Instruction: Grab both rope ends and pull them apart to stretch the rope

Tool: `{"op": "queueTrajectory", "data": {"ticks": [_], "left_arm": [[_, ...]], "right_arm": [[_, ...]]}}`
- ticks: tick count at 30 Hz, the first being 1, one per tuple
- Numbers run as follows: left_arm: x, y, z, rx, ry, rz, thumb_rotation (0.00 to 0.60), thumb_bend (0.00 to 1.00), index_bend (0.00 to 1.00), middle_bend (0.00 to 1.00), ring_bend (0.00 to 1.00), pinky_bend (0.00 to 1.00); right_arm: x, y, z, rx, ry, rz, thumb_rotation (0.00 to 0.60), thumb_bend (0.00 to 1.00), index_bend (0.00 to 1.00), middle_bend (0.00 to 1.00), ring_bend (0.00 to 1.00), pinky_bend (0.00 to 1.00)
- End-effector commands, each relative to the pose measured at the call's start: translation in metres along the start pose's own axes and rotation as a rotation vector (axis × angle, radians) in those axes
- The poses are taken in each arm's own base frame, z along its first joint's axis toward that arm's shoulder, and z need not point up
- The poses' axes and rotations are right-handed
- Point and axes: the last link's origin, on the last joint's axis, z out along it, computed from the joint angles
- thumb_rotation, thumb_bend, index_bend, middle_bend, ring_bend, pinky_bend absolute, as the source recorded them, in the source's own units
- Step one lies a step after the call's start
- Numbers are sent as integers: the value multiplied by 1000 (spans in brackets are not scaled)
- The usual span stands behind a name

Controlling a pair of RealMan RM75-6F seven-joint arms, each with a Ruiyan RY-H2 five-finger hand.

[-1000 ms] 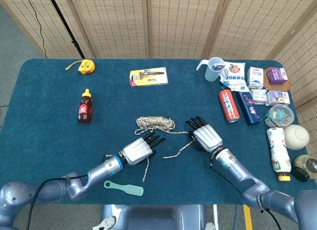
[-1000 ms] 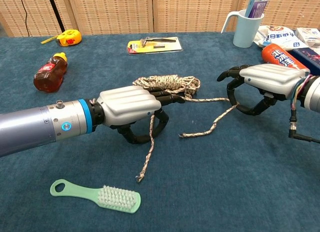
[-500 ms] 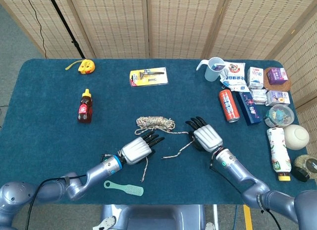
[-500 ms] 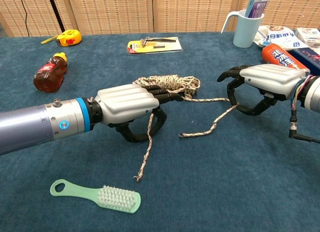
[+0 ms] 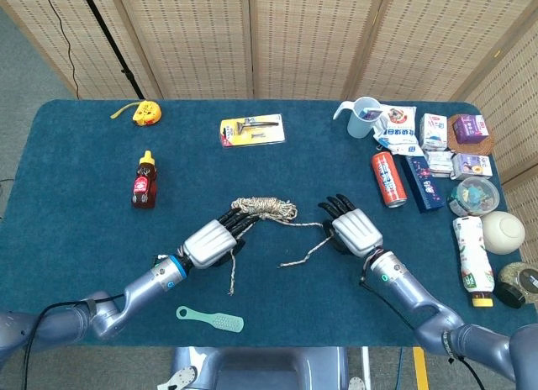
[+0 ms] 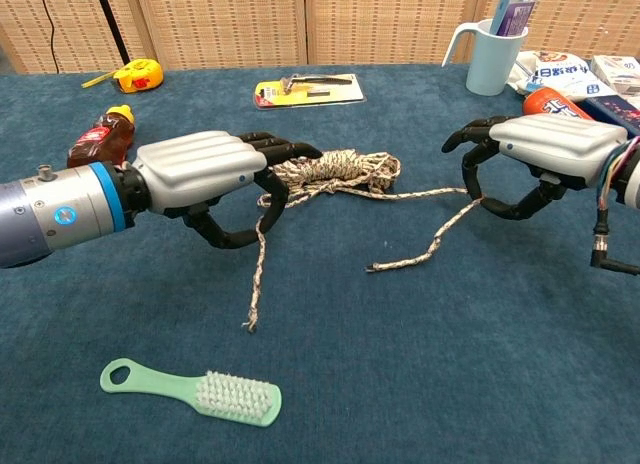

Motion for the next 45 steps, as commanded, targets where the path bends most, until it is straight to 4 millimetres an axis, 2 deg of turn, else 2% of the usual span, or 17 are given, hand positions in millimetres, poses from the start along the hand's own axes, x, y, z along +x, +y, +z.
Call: {"op": "queueTrajectory", "data": {"ticks": [1,10,20,38,45], "left_arm": [[7,-13,-9,42,24,-23,600,385,643,0,0,0],[30,-56,-49,159,85,-26,600,389,645,0,0,0],[49,-99,-94,297,129,-14,600,391,649,0,0,0],[72,-163,-170,539,176,21,600,391,649,0,0,0],[74,-174,-189,585,163,47,600,390,649,0,0,0]], "right_arm": [[3,1,-3,0,8,-9,600,567,602,141,44,0],[22,5,-14,3,46,-57,600,568,610,150,49,0],[43,20,-28,-32,84,-106,600,571,611,156,54,0],[76,66,-70,-171,131,-165,600,571,613,159,58,0],[80,78,-83,-210,137,-171,600,572,613,159,58,0]]}}
